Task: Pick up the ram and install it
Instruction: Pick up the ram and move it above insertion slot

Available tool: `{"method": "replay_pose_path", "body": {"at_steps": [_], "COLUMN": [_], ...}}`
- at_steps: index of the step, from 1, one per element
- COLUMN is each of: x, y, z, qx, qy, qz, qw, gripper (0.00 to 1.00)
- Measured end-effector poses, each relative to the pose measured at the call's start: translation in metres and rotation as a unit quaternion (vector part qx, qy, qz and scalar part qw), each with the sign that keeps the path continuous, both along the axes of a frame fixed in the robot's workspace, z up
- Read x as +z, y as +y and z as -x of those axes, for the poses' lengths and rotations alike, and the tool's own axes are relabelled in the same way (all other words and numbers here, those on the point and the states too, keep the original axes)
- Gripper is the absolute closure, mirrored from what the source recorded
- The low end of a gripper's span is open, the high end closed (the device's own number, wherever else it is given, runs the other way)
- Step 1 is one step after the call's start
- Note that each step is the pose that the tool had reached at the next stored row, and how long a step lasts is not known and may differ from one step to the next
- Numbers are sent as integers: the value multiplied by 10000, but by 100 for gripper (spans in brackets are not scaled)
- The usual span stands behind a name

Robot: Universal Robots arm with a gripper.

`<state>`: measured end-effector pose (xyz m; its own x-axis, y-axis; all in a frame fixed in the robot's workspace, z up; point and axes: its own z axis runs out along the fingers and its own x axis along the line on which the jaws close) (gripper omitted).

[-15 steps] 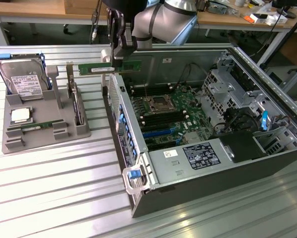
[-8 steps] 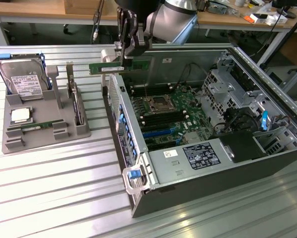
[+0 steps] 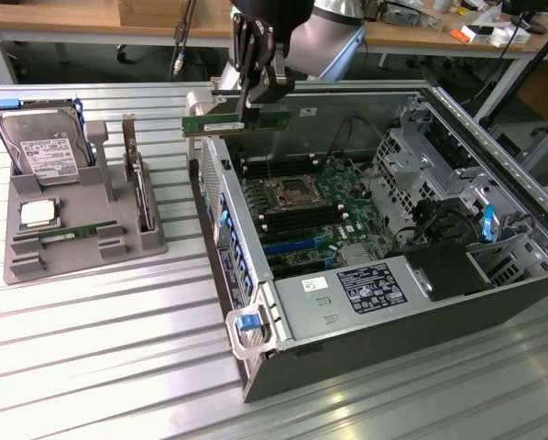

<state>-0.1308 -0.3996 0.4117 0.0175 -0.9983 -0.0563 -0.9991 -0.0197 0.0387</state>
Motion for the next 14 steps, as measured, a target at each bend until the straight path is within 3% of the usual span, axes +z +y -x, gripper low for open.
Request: {"method": "replay_pose_path", "body": {"at_steps": [14], "x": [0], "y": [0], "z": [-423], "qx": [-1], "qy": [0], "qz": [0], "qw": [10000], "gripper": [87]}}
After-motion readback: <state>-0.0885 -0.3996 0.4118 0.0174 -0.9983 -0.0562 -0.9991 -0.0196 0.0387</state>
